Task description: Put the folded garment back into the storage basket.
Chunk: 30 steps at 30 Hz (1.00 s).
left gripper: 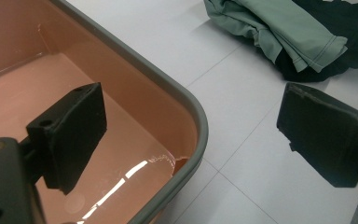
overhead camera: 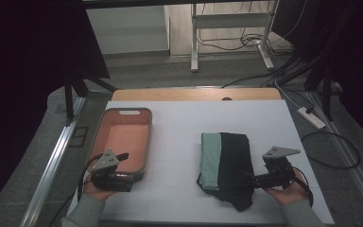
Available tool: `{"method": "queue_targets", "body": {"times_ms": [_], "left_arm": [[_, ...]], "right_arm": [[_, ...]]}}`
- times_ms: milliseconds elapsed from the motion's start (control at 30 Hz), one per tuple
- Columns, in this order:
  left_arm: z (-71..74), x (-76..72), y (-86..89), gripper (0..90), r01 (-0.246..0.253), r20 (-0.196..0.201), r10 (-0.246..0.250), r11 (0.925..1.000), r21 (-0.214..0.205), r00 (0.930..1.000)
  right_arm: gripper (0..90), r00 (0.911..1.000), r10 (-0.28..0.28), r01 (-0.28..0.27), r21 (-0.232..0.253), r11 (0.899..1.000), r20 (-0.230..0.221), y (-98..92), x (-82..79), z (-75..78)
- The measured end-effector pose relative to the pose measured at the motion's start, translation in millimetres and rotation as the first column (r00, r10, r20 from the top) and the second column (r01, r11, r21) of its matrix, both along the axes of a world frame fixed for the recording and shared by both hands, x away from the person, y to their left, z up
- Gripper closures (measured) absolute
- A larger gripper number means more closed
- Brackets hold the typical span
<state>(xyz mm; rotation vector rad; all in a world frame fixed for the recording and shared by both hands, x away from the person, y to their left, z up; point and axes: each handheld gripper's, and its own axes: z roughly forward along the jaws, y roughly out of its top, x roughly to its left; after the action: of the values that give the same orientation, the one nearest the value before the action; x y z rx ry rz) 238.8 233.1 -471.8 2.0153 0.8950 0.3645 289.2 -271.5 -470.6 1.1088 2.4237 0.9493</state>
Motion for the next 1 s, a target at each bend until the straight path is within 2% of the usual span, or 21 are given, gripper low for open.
{"method": "queue_targets", "body": {"times_ms": [700,900,1000], "left_arm": [[1.5,0.6,-5.8,9.1,0.010,-0.018,-0.010,1.0000,-0.001,0.9998],[1.8,-1.5,-4.5,9.1,-0.011,-0.009,0.011,0.9999,-0.008,0.9999],[2.8,-2.6,-4.2,9.1,-0.016,-0.005,0.016,0.9998,-0.011,0.9999]], "right_arm": [[8.6,0.9995,-0.018,0.018,0.019,1.000,0.025,-5.6,-2.1,0.5],[9.0,0.9991,-0.029,0.028,0.028,0.999,0.031,-7.8,-1.7,0.6],[9.0,0.9987,-0.039,0.038,0.017,0.999,0.034,-6.7,-2.0,-0.3]]}}
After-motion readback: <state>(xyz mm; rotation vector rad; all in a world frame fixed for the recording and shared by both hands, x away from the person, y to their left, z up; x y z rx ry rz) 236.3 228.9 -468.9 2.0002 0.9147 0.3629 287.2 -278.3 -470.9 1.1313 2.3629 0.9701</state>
